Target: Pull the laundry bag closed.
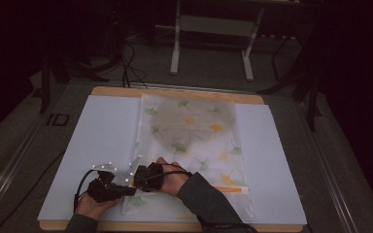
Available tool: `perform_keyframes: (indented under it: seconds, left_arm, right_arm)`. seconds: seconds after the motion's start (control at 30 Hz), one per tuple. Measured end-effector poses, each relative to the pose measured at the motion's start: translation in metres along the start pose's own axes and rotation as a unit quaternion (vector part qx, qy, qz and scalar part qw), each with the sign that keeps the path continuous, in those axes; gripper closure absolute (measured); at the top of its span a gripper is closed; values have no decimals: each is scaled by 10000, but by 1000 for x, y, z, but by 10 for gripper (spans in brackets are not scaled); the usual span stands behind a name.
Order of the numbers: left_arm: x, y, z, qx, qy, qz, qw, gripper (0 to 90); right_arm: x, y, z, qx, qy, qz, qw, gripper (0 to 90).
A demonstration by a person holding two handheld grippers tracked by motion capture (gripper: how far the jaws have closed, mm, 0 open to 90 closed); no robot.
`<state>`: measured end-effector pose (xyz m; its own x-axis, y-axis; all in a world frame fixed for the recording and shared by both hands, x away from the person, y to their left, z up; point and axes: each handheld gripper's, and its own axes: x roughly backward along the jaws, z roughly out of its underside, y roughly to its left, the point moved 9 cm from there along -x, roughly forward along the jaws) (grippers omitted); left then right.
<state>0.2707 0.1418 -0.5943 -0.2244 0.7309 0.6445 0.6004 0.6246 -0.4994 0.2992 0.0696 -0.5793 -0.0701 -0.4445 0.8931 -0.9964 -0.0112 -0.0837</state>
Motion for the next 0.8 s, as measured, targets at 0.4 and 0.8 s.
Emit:
perform_keyframes:
  seconds: [0.4,0.8]
  left_arm:
    - [1,-1,-1,26,-51,46,10000,882]
    - [2,-1,-1,28,-98,64,9999,882]
  right_arm:
    - [-1,0,6,0,74,15,10000,850]
    - [0,0,12,-7,122,15,9999,850]
